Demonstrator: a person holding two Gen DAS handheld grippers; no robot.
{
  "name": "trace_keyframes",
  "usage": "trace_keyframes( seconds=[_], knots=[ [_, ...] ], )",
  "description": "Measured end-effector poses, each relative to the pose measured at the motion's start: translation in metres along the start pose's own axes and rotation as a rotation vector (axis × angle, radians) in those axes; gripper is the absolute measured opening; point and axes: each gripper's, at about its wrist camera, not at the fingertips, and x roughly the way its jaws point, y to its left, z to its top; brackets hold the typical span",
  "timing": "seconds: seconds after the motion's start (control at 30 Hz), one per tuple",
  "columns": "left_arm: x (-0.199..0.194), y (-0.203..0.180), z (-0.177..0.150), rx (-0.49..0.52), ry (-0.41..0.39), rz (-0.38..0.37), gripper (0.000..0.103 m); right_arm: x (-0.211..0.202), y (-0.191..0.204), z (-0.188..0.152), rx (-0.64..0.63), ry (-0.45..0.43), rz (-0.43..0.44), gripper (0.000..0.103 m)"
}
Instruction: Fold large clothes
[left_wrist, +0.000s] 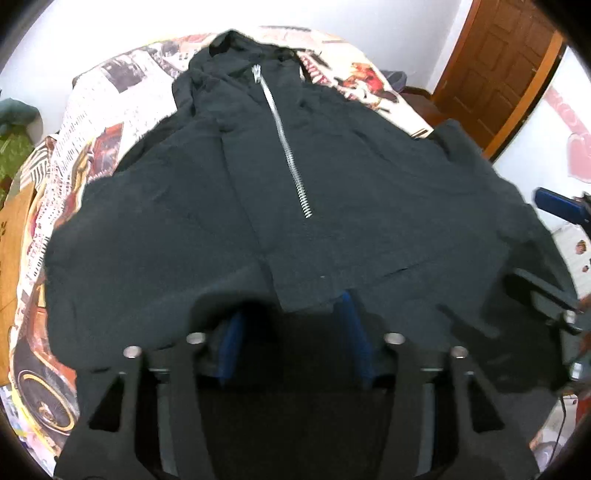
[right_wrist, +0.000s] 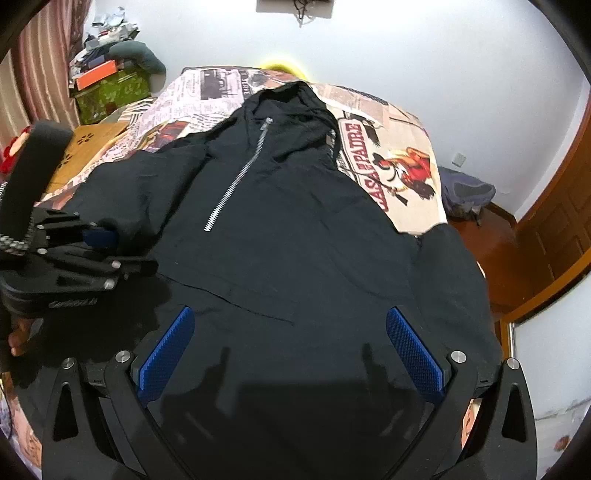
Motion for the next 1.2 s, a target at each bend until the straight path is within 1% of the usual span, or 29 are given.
trace_keyframes(
  seconds=[0.1,0.17,0.23,0.3,0.33,0.4,0.47,0.53,0.57,0.63,0.8,0.93,1.13,1.2],
  knots=[
    [-0.024,0.003,-0.002,0.013,-0.041,0.002,0.054,-0.006,0.009,0.007,-0.019,-0.022,-0.003,0.103],
    [-0.047,0.012,-0.004,-0.002,-0.094,0.029,0.056,-0.01,0.015,0.013,-0.034,-0.042,-0.005,0.103],
    [-0.068,0.022,-0.007,-0.015,-0.157,0.09,0.069,-0.015,0.025,0.022,-0.055,-0.068,-0.008,0.103],
    [-0.093,0.033,-0.012,-0.021,-0.236,0.156,0.076,-0.016,0.034,0.03,-0.074,-0.081,-0.002,0.103],
    [-0.102,0.038,-0.013,-0.026,-0.258,0.175,0.082,-0.017,0.04,0.036,-0.084,-0.088,0.006,0.103],
    [-0.124,0.056,-0.02,-0.057,-0.31,0.213,0.086,-0.017,0.052,0.045,-0.096,-0.093,0.028,0.103],
    [-0.147,0.077,-0.03,-0.116,-0.367,0.277,0.087,-0.015,0.066,0.055,-0.104,-0.091,0.064,0.103],
    [-0.161,0.094,-0.039,-0.154,-0.406,0.317,0.093,-0.011,0.085,0.067,-0.122,-0.081,0.12,0.103],
    [-0.172,0.105,-0.047,-0.182,-0.432,0.342,0.094,-0.008,0.095,0.071,-0.135,-0.075,0.142,0.103],
    [-0.184,0.121,-0.059,-0.218,-0.458,0.369,0.096,-0.002,0.114,0.078,-0.169,-0.061,0.161,0.103],
    [-0.195,0.155,-0.086,-0.277,-0.459,0.381,0.096,0.026,0.17,0.09,-0.28,-0.009,0.207,0.103],
    [-0.19,0.173,-0.103,-0.312,-0.431,0.39,0.096,0.046,0.211,0.09,-0.334,0.034,0.241,0.103],
    [-0.176,0.187,-0.117,-0.341,-0.4,0.385,0.096,0.08,0.266,0.082,-0.489,0.091,0.216,0.101],
    [-0.171,0.189,-0.117,-0.345,-0.39,0.387,0.096,0.091,0.276,0.078,-0.53,0.1,0.188,0.097]
  ],
)
